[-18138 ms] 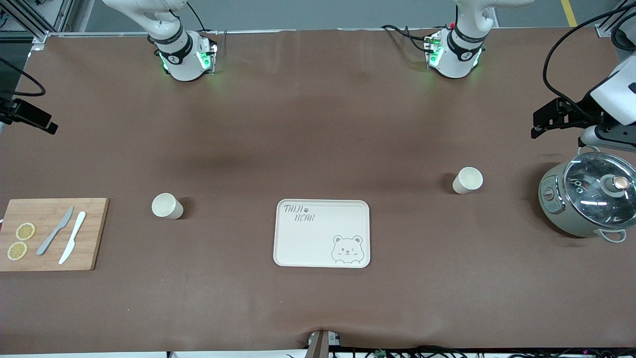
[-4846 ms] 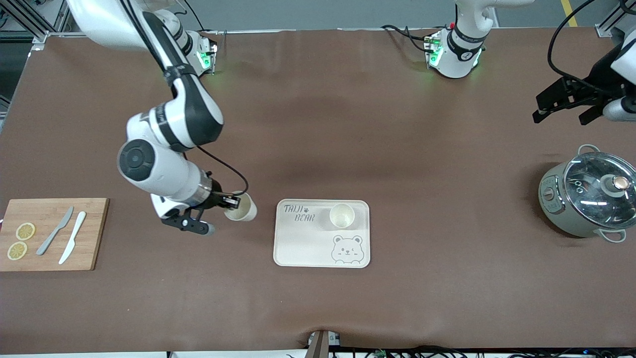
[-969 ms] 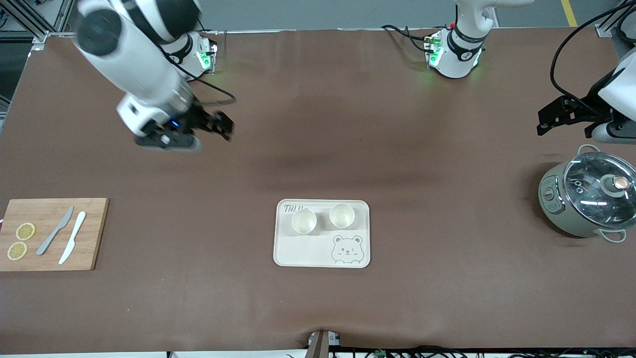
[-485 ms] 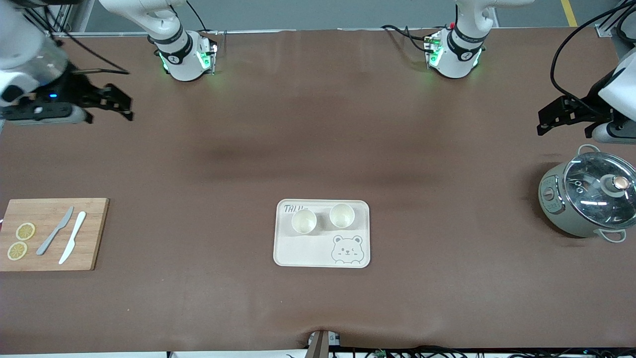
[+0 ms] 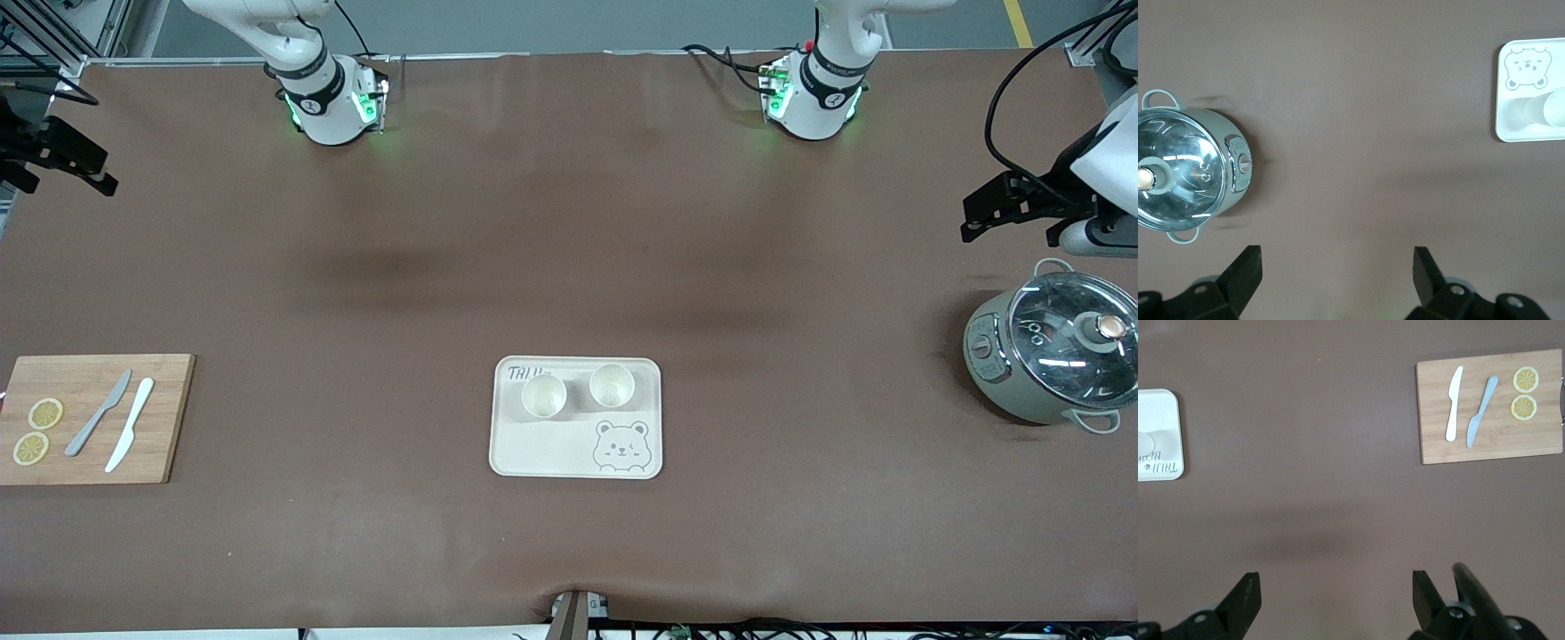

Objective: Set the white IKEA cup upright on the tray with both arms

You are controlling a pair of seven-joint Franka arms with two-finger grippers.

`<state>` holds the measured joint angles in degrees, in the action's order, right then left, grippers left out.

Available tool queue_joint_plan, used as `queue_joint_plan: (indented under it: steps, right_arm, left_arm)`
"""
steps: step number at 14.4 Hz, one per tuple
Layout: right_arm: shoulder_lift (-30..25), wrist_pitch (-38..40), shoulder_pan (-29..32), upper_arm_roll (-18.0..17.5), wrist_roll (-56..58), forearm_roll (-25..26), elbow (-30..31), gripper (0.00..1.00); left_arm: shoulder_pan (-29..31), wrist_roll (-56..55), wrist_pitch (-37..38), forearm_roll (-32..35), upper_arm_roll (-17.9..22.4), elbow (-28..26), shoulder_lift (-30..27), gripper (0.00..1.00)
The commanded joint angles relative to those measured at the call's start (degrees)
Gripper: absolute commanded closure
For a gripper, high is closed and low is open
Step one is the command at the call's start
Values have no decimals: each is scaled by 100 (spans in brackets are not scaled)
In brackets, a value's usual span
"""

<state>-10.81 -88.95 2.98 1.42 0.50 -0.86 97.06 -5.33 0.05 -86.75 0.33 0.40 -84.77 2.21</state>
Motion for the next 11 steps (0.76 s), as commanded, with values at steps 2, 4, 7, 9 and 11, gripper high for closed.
queue_joint_plan:
  steps: [2,4,7,9,11]
  right_arm:
    - [211,106,203,-116,3,103,-354,0]
    - [228,71,212,-116,38,121,-355,0]
    - [369,-192,203,-125,38,138,-355,0]
    - [387,-350,221,-125,30,138,-355,0]
    - [378,-377,238,-107,38,147,-364,0]
  left_arm:
    - [-12,83,27,90,13,31,8,0]
    - [-12,83,27,90,13,39,34,0]
    - [-4,83,27,90,13,40,34,0]
    - [-12,83,27,90,13,40,43,0]
    - [-12,57,27,90,13,40,43,0]
